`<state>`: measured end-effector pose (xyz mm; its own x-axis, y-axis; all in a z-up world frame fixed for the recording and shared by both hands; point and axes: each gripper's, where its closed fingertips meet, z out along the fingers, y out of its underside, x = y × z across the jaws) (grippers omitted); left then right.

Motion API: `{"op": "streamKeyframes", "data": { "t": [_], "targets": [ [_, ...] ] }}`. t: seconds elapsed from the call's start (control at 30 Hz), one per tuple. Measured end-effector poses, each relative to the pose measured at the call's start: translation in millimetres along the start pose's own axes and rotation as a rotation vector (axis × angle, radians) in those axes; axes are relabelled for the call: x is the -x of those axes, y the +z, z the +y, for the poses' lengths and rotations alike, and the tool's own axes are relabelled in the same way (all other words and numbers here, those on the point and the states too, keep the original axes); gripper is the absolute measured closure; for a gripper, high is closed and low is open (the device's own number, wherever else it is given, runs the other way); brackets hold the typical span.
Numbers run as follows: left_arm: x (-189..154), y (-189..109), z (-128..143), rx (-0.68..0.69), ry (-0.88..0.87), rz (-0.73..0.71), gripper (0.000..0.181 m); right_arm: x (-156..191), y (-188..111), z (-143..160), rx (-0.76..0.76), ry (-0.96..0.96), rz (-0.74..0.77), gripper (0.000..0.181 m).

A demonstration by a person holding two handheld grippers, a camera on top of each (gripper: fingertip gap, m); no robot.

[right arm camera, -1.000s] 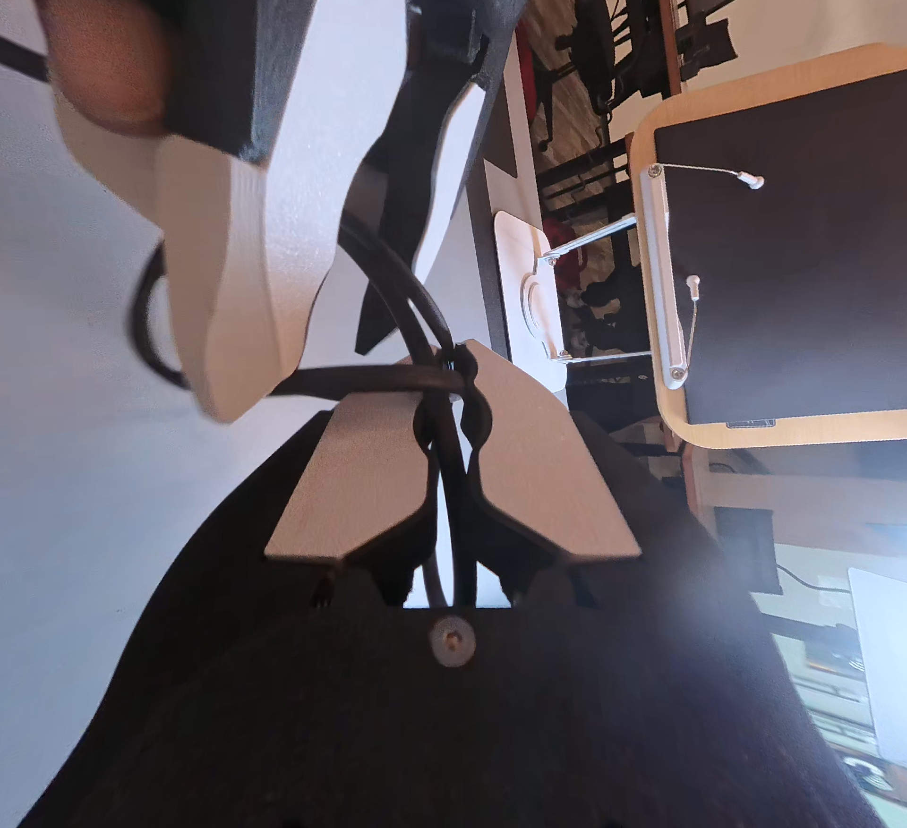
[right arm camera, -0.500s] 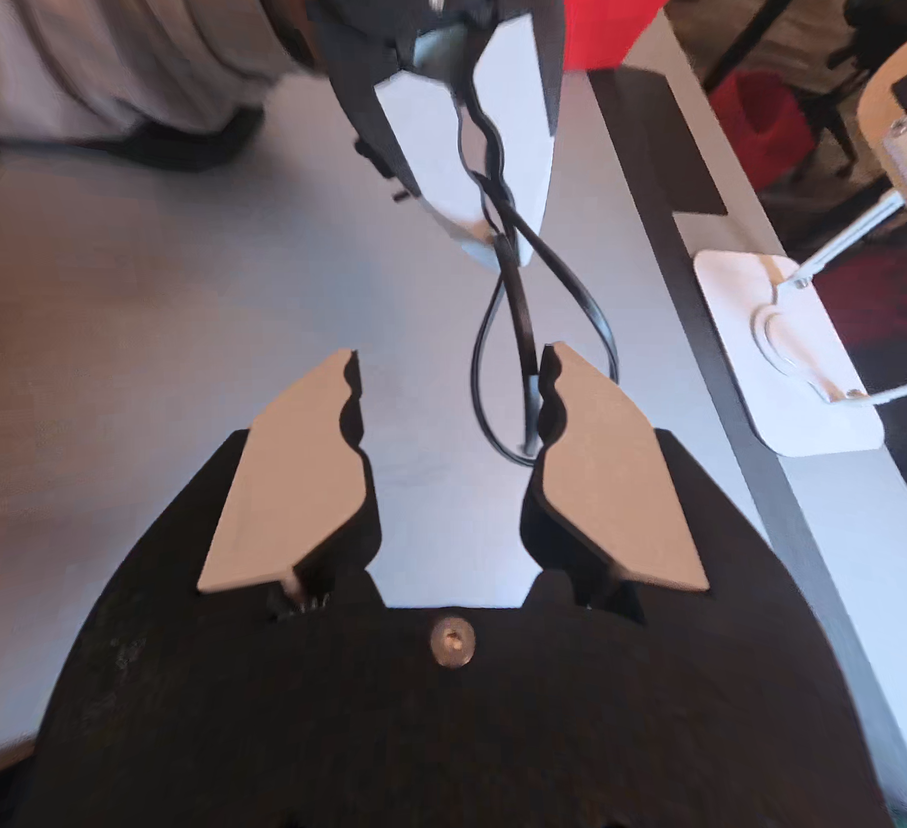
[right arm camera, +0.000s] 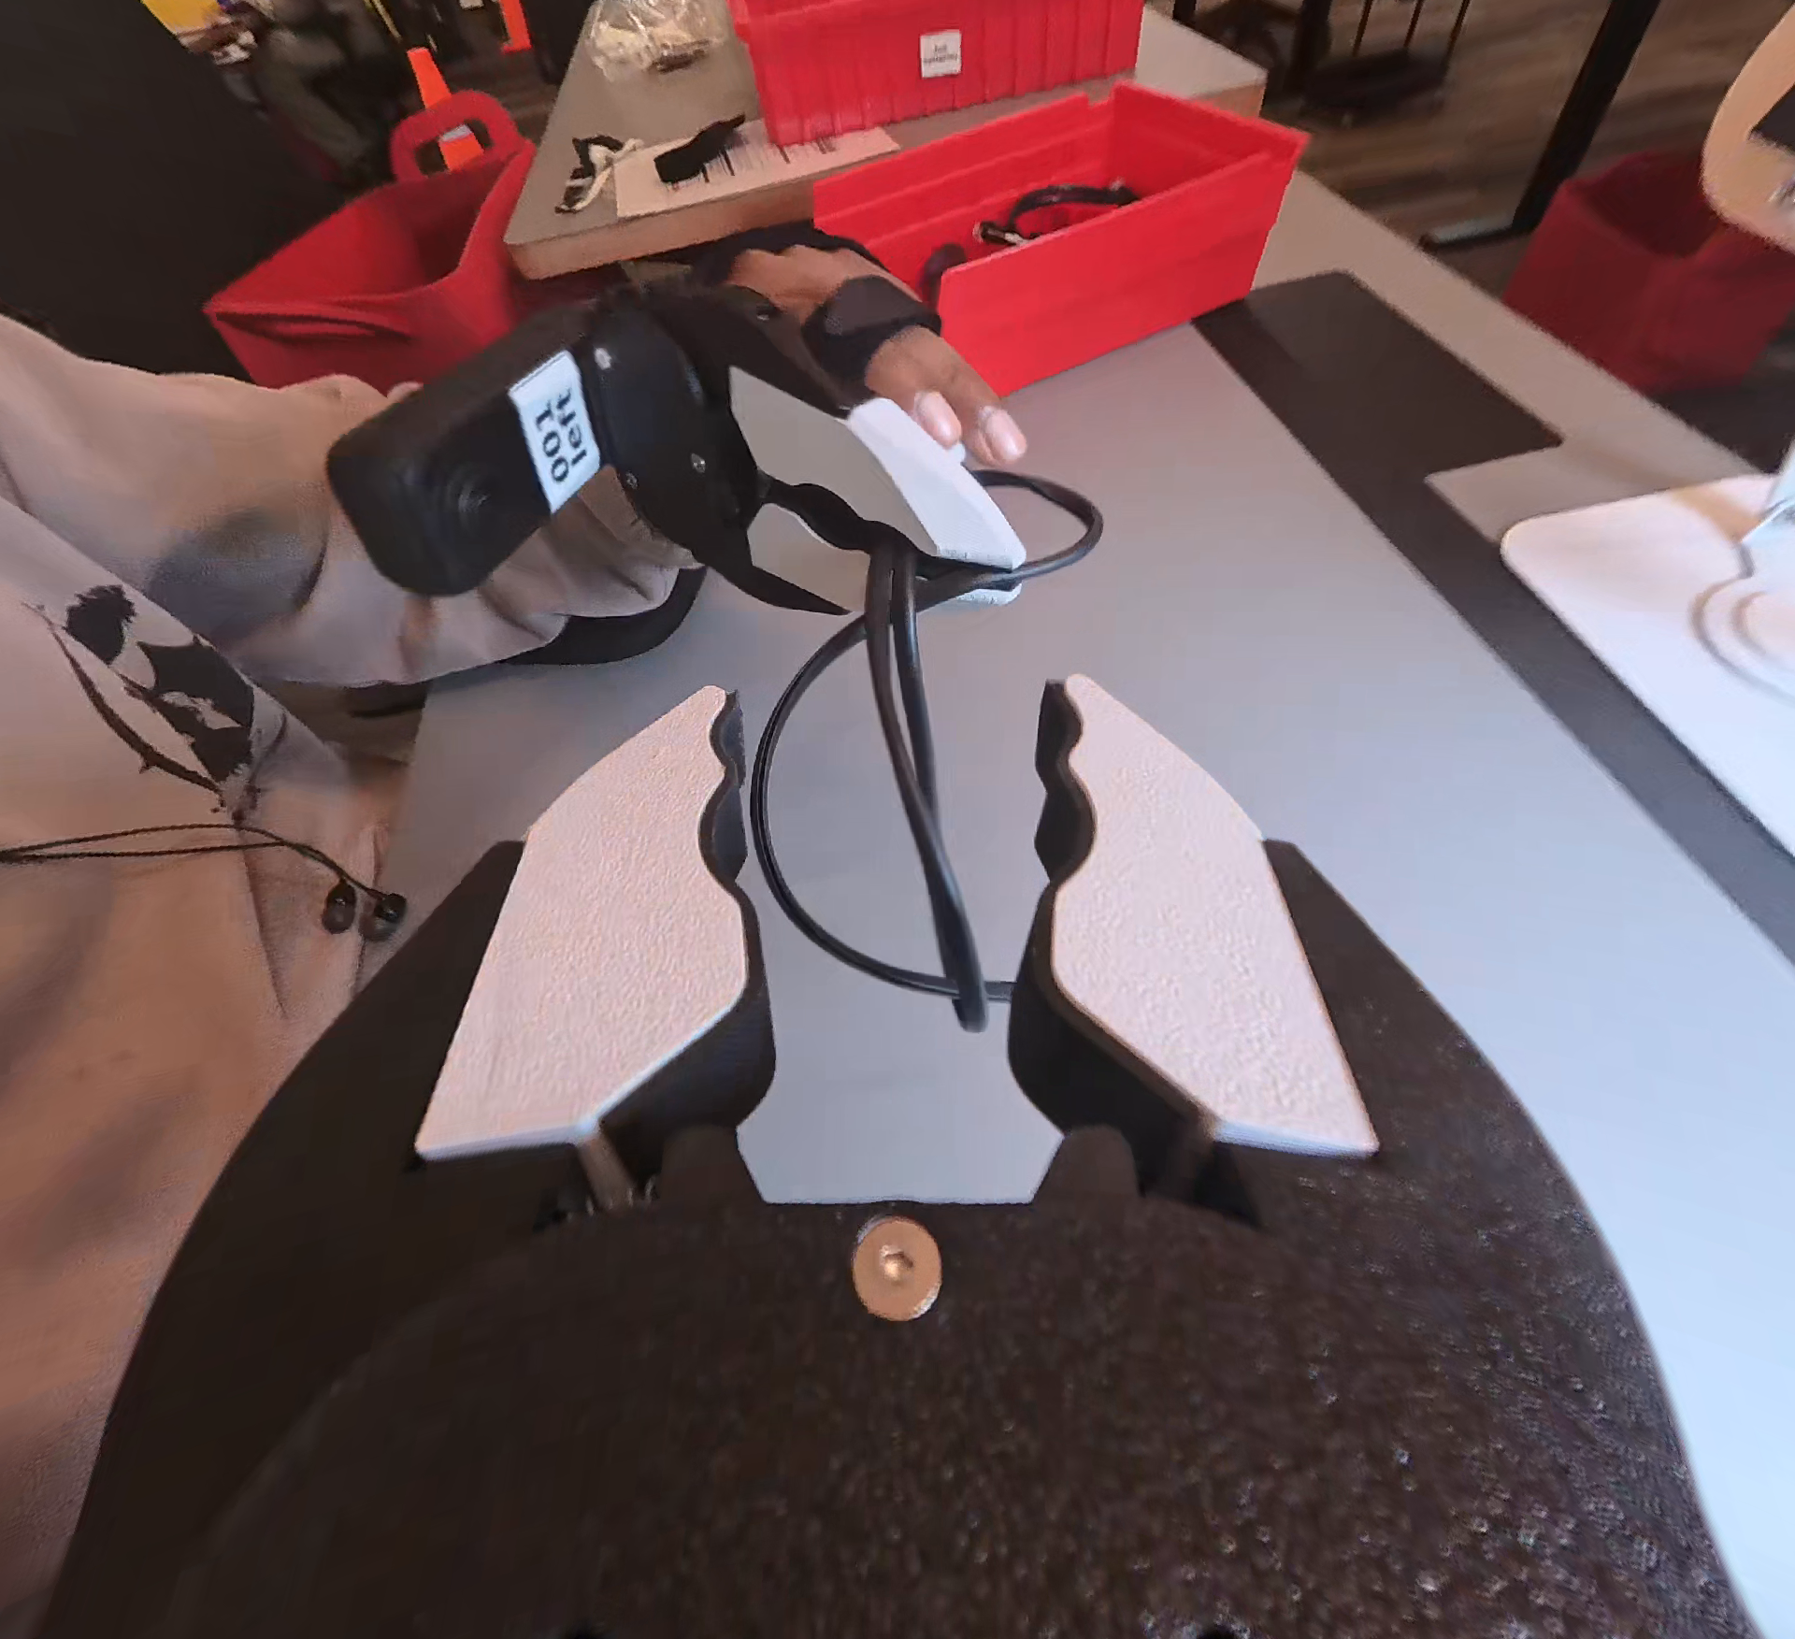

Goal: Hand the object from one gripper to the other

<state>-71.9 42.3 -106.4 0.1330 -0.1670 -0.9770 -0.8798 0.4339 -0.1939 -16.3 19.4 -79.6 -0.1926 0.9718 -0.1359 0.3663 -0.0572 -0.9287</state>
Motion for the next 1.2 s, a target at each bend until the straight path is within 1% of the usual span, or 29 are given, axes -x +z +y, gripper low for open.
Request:
{"op": "streamKeyframes", "data": {
  "t": [0.07,0.17,0.2,0.27,0.3,0.33,0.4,0.47,0.53,0.6,0.63,0.7,0.77,0.83,0.9,0.97,1.03,1.07,1.13,1.17,1.2],
  "targets": [
    [-1.4,1.4,-3.2,0.005,0.058,-0.029,0.177,0.5,12.5,8.2,0.043,0.033,-0.009,0.122],
    [-8.5,4.6,-6.4,0.017,0.112,-0.023,0.177,3.6,35.4,22.1,0.122,0.047,0.002,0.125],
    [-10.2,5.3,-7.8,0.018,0.119,-0.02,0.177,3.9,43.4,27.1,0.148,0.054,0.012,0.13],
    [-11.0,6.2,-10.1,0.021,0.122,-0.022,0.177,-4.4,56.3,39.0,0.208,0.063,0.081,0.139],
    [-11.6,6.7,-9.7,0.027,0.116,-0.014,0.176,-3.7,60.7,40.7,0.209,0.045,0.077,0.148],
    [-11.3,6.8,-8.3,0.034,0.106,-0.012,0.176,-0.8,63.2,39.2,0.189,0.027,0.058,0.164],
    [-10.2,7.5,-3.0,0.037,0.044,0.012,0.177,-4.1,63.9,37.4,0.18,-0.006,0.085,0.171],
    [-9.6,9.0,6.2,0.051,-0.149,0.081,0.174,-14.6,60.0,35.8,0.176,-0.063,0.162,0.174],
    [-2.4,8.3,10.7,0.023,-0.424,0.135,0.159,-21.2,53.1,28.2,0.132,-0.078,0.199,0.175],
    [13.8,6.2,16.2,-0.027,-0.702,0.148,0.14,-31.1,42.1,15.9,0.057,-0.079,0.253,0.175],
    [22.4,3.7,18.6,-0.065,-0.835,0.155,0.139,-35.4,36.0,8.8,0.009,-0.076,0.275,0.175],
    [35.7,-1.9,21.2,-0.157,-1.12,0.21,0.139,-43.2,21.4,-11.9,-0.148,-0.077,0.323,0.175],
    [45.4,-9.1,16.4,-0.303,-1.412,0.329,0.141,-44.6,7.4,-29.2,-0.289,-0.101,0.343,0.175],
    [53.3,-14.6,13.0,-0.456,-1.69,0.461,0.143,-39.7,-7.7,-46.3,-0.437,-0.174,0.367,0.175],
    [52.6,-14.6,12.0,-0.567,-1.914,0.593,0.144,-27.4,-21.8,-62.0,-0.576,-0.217,0.34,0.175],
    [42.1,-9.5,8.0,-0.625,-2.032,0.694,0.144,-16.0,-36.3,-75.3,-0.702,-0.197,0.286,0.175],
    [23.2,-1.5,-6.2,-0.628,-2.051,0.781,0.144,-5.8,-50.2,-86.3,-0.82,-0.141,0.205,0.175],
    [13.6,0.9,-19.5,-0.633,-2.042,0.838,0.142,-2.7,-56.0,-90.3,-0.868,-0.121,0.181,0.175],
    [-5.9,1.7,-55.9,-0.646,-1.985,0.97,0.136,0.8,-62.0,-94.4,-0.923,-0.098,0.159,0.175],
    [-17.3,1.9,-75.0,-0.634,-1.928,1.013,0.133,2.2,-62.1,-95.1,-0.931,-0.093,0.15,0.175],
    [-28.1,3.4,-91.5,-0.613,-1.862,1.018,0.133,3.6,-60.8,-95.3,-0.932,-0.087,0.139,0.175]
  ]
}}
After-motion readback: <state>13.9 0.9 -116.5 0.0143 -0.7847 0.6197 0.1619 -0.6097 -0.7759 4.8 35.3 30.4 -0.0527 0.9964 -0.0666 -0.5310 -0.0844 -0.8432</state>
